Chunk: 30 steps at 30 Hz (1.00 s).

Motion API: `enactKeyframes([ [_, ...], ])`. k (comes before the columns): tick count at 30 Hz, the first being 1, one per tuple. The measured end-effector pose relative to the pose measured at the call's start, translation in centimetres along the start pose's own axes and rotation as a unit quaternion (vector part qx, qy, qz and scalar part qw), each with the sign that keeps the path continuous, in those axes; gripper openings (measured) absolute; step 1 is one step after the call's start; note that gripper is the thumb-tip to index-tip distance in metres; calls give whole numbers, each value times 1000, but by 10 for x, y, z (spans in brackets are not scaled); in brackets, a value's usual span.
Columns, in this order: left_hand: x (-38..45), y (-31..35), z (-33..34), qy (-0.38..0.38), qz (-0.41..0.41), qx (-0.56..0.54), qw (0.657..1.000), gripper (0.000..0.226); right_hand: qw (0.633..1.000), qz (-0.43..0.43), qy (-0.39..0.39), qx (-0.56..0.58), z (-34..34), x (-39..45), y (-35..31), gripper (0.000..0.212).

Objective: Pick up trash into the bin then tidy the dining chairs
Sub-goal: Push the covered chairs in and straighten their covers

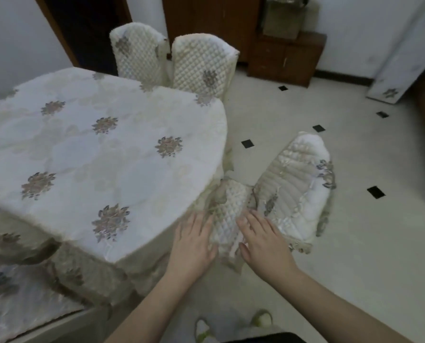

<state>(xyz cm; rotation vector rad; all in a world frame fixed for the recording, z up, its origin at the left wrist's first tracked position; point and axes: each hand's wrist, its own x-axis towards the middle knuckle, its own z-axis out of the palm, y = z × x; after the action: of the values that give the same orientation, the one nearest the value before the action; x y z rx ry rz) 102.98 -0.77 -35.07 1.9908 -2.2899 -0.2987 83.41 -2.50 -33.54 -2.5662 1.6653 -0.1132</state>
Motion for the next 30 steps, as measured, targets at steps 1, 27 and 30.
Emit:
enactKeyframes([
  [1,6,11,0,-8,13,-1,1000,67,1000,5,8,5,-3,-6,9,57],
  [27,124,265,27,27,-123,-2,992,87,992,-59,85,72,-55,-17,323,63],
  [30,137,259,34,32,-147,-4,989,89,990,-92,76,73,-55,14,326,61],
])
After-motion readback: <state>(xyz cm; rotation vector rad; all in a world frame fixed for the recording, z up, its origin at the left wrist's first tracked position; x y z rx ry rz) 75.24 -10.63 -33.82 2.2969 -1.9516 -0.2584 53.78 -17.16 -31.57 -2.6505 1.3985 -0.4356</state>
